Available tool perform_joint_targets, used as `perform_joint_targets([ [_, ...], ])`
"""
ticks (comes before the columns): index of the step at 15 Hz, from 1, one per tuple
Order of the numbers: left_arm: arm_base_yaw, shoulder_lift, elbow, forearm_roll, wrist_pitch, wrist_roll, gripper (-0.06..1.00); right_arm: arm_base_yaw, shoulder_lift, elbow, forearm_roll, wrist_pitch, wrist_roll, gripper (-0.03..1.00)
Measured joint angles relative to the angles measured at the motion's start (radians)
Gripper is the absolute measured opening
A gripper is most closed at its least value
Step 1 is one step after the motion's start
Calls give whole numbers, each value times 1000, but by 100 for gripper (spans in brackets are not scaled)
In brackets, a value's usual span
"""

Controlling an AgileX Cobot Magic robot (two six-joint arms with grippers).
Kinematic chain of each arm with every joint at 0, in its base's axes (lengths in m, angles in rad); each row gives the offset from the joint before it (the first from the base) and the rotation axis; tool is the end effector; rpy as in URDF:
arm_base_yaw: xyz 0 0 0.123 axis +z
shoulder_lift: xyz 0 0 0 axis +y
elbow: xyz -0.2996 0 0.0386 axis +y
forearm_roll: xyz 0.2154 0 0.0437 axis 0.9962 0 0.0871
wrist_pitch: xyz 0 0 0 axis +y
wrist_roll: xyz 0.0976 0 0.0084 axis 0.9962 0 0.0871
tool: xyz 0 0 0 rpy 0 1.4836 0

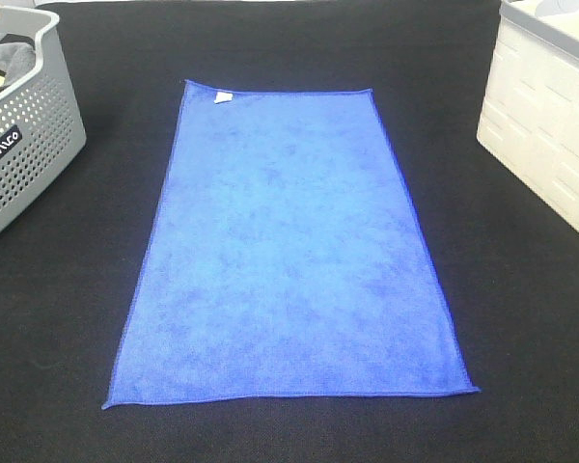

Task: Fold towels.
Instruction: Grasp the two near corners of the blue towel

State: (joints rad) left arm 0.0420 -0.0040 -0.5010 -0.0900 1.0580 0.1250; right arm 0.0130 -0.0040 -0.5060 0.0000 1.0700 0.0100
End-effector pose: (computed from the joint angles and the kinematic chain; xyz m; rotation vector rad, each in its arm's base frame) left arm -0.0447 -0.0096 0.2590 0.0886 2.0314 -0.0025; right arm -0.0459 -0.0006 0.2590 -0.0031 2.0436 0.0144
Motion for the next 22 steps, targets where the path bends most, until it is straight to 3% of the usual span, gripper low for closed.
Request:
perform_joint_targets([
  [22,0,0,0,0,0,1,80,0,0,0,0,0,0,78],
])
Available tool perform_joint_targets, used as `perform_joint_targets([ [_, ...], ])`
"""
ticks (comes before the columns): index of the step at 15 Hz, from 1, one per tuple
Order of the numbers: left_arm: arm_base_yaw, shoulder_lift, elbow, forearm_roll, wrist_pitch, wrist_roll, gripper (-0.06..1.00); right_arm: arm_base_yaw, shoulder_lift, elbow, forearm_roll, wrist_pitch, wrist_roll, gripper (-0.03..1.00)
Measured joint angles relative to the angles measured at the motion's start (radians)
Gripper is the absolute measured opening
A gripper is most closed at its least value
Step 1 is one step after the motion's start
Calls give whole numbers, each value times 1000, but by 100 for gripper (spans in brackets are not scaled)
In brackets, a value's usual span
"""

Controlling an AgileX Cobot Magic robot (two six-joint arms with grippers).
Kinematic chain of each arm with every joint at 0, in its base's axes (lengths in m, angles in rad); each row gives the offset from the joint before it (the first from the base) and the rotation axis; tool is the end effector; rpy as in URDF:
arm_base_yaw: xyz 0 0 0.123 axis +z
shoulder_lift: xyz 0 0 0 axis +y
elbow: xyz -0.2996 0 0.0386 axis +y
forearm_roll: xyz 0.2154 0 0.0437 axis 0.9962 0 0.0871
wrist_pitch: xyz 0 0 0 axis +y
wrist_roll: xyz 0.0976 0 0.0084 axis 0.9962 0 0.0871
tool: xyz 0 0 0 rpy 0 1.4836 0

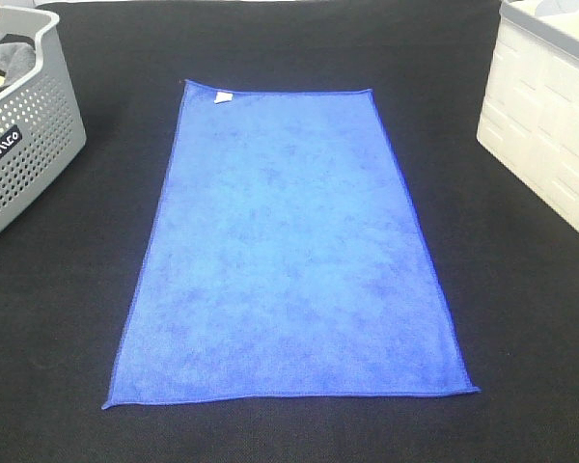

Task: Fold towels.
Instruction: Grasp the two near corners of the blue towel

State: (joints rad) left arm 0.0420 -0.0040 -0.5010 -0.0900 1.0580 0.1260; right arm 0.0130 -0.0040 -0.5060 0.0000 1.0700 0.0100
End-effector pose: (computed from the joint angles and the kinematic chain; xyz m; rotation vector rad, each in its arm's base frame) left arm -0.0447 -0.0096 0.2590 0.0896 2.0314 -0.0019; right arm -0.0459 -0.0006 0.2590 -0.0031 2.0436 0.0144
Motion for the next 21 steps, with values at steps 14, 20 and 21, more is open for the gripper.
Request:
perform_joint_targets([
  [14,-16,26,-18,-65,-94,-82,80,0,120,-13,0,-45,0,76],
  [20,-16,414,29,-452,-324,-126,75,0,469,-32,108,-119,0,76],
  [21,-16,500,29,-492,-334,-99,73,0,541,-34,124,-133,-4,76],
])
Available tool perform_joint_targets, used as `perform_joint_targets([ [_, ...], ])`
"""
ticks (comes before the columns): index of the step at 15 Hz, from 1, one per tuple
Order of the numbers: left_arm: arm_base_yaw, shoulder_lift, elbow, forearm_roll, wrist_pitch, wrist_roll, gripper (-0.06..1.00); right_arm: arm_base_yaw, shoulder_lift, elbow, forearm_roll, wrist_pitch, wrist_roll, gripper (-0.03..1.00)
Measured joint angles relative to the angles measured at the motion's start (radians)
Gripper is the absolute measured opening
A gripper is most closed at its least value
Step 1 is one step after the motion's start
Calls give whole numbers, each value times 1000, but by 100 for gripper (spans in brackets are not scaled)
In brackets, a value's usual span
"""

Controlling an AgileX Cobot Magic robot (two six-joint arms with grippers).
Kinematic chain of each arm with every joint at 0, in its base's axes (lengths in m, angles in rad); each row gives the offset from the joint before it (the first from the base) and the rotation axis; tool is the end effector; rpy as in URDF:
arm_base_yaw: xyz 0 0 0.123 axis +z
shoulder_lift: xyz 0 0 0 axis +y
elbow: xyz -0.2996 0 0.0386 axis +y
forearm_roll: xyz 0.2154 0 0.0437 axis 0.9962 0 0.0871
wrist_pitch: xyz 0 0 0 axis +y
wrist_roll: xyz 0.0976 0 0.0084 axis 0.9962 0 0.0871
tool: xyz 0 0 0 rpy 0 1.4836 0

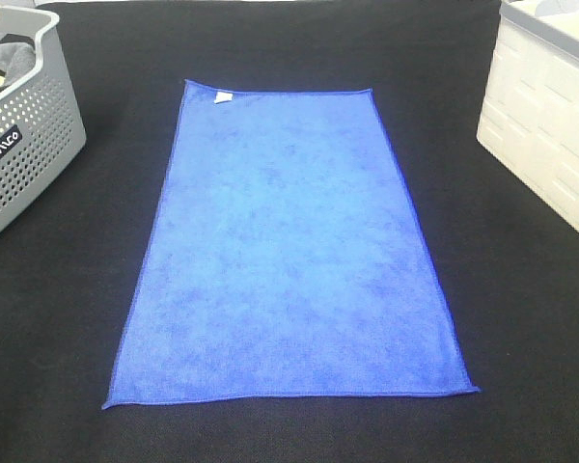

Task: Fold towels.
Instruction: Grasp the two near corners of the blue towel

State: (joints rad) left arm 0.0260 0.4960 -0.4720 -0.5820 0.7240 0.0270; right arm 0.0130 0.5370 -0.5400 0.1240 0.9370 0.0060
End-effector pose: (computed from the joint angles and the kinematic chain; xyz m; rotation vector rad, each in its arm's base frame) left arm 0.0488 -0.0345 0.2885 -0.2725 2.1492 -0.6342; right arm 0.0422 0.0103 0.2809 0.0346 2.4146 0.1631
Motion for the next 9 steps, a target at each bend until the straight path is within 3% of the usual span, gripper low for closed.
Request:
perform_joint_targets([
  [4,0,401,0,-223,-41,256,72,0,310,-1,65,-97,-79,76],
  [9,0,867,0,-643,-50,756,72,0,670,-3,270,-262,-249,76],
])
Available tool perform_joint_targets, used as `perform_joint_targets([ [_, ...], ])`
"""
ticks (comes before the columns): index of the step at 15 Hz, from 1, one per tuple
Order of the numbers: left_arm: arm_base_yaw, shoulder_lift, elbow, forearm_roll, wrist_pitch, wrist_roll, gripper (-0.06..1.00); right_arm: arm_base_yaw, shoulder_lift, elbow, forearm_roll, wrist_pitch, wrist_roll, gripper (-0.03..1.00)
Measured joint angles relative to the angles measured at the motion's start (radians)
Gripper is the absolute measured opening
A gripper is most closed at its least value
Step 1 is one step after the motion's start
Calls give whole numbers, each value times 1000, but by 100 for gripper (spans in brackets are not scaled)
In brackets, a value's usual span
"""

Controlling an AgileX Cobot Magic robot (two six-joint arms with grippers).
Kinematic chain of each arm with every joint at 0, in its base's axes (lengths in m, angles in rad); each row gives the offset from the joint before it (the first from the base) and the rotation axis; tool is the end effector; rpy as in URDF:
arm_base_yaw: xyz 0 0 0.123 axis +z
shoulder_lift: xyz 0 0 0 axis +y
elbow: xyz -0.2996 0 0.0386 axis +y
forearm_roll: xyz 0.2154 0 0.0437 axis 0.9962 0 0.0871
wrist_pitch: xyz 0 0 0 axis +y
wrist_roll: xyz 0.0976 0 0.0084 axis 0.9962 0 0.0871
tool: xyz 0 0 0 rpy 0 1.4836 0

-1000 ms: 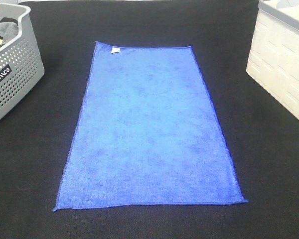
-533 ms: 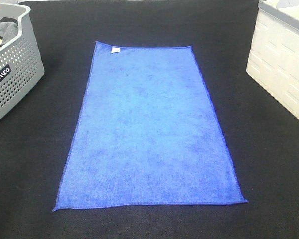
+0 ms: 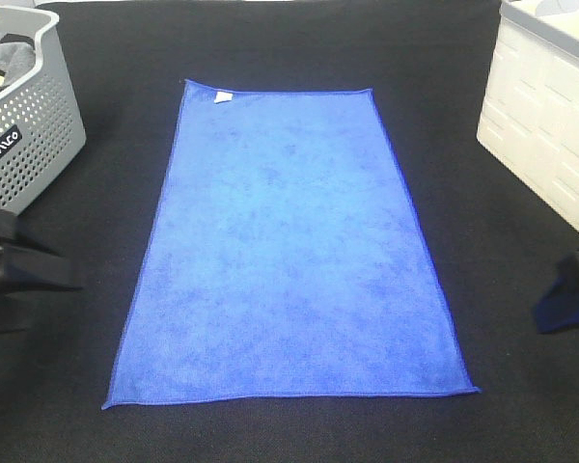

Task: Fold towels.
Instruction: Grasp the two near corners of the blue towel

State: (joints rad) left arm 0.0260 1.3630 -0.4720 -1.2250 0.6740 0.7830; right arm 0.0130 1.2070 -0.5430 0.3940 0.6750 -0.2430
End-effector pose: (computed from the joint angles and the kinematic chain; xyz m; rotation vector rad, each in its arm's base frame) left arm 0.1849 -0.0528 0.2146 -0.2803 2.5913 -0.9409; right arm 0.1589 0.0256 0.2293 0.0192 2.7741 0.3583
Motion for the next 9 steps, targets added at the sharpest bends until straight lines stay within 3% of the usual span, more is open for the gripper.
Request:
perform_joint_targets([
  [1,-7,106,-1,-118,-2,123,72,0,83,-22,83,-13,-72,76],
  [2,-7,106,-1,-118,-2,123,72,0,83,-22,83,-13,-72,76],
  [4,-39,224,-8,-204,-3,255,72,0,177,-61,180,-24,-166,76],
  [9,-90,412,-89,-242,-56,308,72,0,355,-76,476,-37,-451,76],
])
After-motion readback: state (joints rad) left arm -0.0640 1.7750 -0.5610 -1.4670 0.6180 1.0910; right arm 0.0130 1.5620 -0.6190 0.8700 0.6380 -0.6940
